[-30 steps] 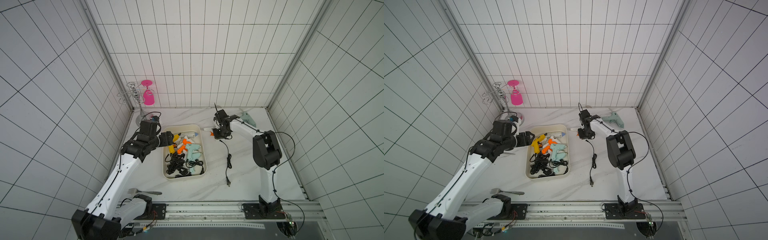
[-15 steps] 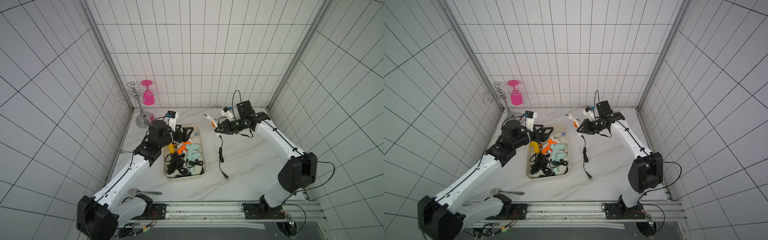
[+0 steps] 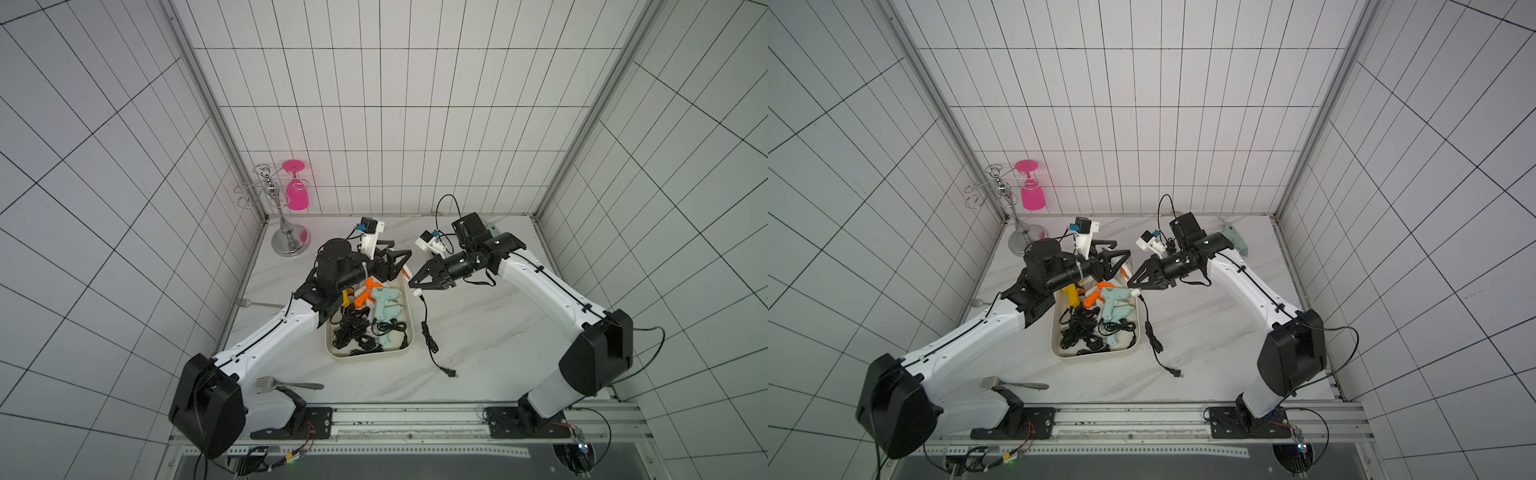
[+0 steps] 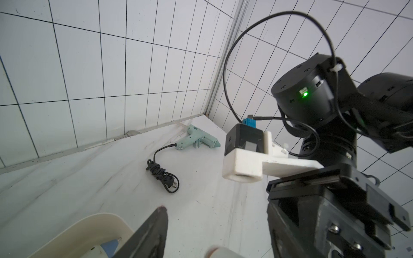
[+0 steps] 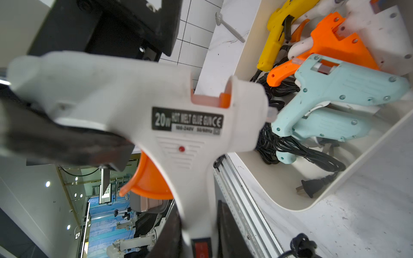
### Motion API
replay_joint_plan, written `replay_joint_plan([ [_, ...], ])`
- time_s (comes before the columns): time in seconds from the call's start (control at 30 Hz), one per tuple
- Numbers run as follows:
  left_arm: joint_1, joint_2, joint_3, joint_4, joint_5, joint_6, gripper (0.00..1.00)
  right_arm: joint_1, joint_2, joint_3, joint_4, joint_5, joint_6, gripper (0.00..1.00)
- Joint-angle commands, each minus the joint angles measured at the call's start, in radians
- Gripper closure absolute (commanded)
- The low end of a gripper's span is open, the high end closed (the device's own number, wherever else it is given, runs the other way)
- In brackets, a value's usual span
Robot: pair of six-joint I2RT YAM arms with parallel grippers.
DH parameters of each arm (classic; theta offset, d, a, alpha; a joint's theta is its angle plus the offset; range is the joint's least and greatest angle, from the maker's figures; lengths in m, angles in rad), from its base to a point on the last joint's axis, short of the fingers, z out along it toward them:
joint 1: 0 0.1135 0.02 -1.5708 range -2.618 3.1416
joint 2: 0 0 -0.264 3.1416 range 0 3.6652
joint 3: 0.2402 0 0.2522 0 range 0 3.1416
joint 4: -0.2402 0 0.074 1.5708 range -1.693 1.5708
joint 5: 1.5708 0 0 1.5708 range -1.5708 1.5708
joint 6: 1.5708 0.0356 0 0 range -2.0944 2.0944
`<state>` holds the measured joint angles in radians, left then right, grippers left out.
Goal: Put the hot melt glue gun into the storage box
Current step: Pick up the hot melt adhesive gun from the center of the board.
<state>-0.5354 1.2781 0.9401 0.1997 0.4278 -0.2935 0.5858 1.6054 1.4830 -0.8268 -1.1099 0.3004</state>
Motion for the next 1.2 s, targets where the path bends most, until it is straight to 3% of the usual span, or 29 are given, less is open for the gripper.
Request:
replay_joint_plan([
  [0.0, -0.001, 0.007, -0.003, 0.047, 0.04, 0.008, 0.52, 0.006, -0.016, -0.01, -0.006, -0.055, 0.002, 0.83],
  [0.2, -0.002, -0.015, -0.009, 0.039, 0.091, -0.002, 0.79, 0.008, -0.006, 0.009, 0.017, -0.064, 0.029, 0.79],
  [0.37, -0.003, -0.044, 0.055, -0.029, 0.108, -0.003, 1.0, 0.006, -0.01, 0.048, 0.017, -0.056, 0.028, 0.57],
  [0.47, -0.006, -0.07, 0.111, -0.066, 0.104, -0.006, 1.0, -0.014, -0.03, 0.071, 0.017, -0.036, 0.024, 0.38],
  [0.57, -0.006, -0.098, 0.174, -0.12, 0.075, 0.004, 1.0, -0.09, -0.075, 0.079, 0.018, 0.009, 0.028, 0.31],
  [0.7, 0.0, -0.11, 0.283, -0.237, 0.001, 0.056, 1.0, -0.273, -0.211, 0.053, 0.071, 0.154, 0.051, 0.23],
  [0.83, 0.031, -0.102, 0.387, -0.362, -0.101, 0.148, 1.0, -0.413, -0.351, -0.029, 0.165, 0.298, 0.065, 0.06],
  [1.0, 0.157, -0.116, 0.462, -0.481, -0.048, 0.171, 1.0, -0.431, -0.379, -0.12, 0.185, 0.255, 0.073, 0.05],
  [1.17, 0.203, -0.117, 0.452, -0.638, -0.04, 0.261, 1.0, -0.431, -0.378, -0.2, 0.198, 0.261, 0.092, 0.05],
])
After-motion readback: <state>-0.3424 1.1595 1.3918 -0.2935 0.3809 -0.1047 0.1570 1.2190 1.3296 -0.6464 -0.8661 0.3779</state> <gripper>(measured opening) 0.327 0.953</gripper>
